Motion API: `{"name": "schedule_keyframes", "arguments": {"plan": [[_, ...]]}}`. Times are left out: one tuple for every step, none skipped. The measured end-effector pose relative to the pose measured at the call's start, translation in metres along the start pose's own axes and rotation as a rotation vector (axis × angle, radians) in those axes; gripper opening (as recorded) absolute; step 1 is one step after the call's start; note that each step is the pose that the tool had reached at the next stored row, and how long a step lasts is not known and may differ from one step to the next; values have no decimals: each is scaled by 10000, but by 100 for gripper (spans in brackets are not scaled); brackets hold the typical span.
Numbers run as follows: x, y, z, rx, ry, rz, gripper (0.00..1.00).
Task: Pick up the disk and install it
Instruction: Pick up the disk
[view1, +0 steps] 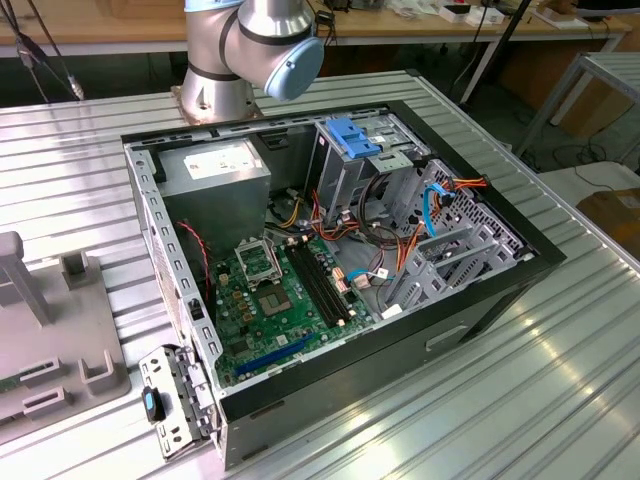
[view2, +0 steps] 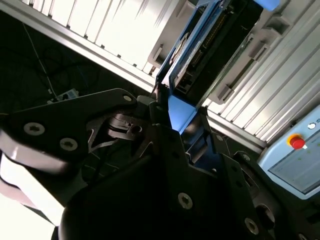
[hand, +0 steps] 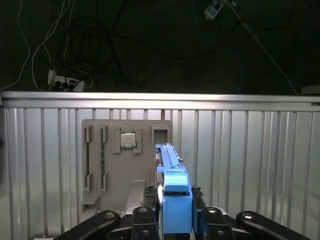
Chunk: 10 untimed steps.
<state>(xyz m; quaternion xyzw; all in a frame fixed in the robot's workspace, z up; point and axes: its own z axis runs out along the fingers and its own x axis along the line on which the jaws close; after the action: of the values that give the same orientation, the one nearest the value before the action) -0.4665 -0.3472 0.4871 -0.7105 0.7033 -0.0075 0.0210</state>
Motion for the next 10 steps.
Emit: {"name": "schedule_keyframes", "arguments": {"plan": [[0,0,0,1,0,0,36],[-1,-1,-33,-1,1,0,36],[-4,-8,-203,2,0,0,36],[-4,-8,-204,2,0,0,36],[-4,-10,-203,4,-1,0,36],[-4,-25,-203,3,0,0,36],[-4,-46,-202,3,0,0,36],[-3,-60,-202,2,0,0,36],[-3,-83,-200,3,0,0,36],[-3,-107,-200,2,0,0,36]]}}
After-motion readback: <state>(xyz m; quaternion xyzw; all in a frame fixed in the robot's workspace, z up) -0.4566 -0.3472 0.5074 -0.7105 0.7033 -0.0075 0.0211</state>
